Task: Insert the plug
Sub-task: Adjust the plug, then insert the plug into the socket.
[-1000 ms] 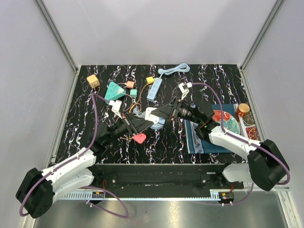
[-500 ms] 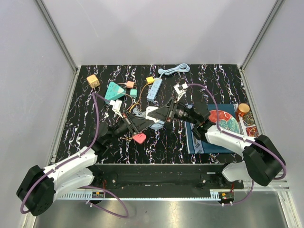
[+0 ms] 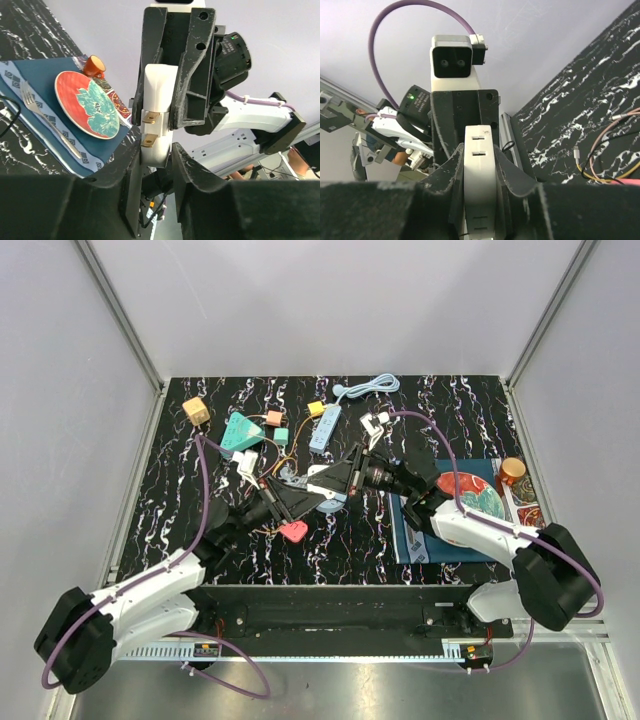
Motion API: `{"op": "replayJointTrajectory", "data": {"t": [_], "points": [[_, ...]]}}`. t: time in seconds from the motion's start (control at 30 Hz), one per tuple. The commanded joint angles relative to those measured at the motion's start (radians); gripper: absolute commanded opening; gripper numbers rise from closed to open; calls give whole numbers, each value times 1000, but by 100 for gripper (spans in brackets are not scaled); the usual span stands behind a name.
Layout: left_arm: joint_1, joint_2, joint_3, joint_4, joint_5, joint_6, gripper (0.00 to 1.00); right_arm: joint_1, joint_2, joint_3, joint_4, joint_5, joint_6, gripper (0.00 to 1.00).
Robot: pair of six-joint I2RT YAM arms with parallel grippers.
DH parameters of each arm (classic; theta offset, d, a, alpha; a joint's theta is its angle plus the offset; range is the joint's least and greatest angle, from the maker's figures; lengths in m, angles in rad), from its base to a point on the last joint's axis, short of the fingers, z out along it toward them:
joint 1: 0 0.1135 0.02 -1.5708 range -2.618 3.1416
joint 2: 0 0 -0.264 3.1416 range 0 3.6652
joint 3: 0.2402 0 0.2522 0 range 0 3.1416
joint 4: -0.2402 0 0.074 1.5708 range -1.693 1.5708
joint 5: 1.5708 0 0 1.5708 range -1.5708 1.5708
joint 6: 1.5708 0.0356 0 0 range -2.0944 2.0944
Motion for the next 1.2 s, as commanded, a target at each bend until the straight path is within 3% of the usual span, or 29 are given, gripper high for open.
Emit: {"op": "replayJointTrajectory", "data": {"t": [0.0,0.27,0.37,0.5,0.7,0.8,1.17], "points": [[-5,-36,31,-98,-60,82,38,11,-48,61,-131,7,-91,0],[7,-177,119,-471,-177,278,65,11,-77,249,-595,101,-350,0],[15,-221,190,-654,-240,367,74,9,-32,377,-851,173,-450,0],[32,-247,318,-968,-336,494,78,10,92,518,-1161,250,-533,0],[39,-249,528,-1249,-473,692,94,11,264,690,-1389,334,-602,0],[41,-261,569,-1312,-540,769,99,9,352,777,-1481,356,-637,0],[43,-321,567,-1369,-780,889,99,13,619,1029,-1648,417,-707,0]]}}
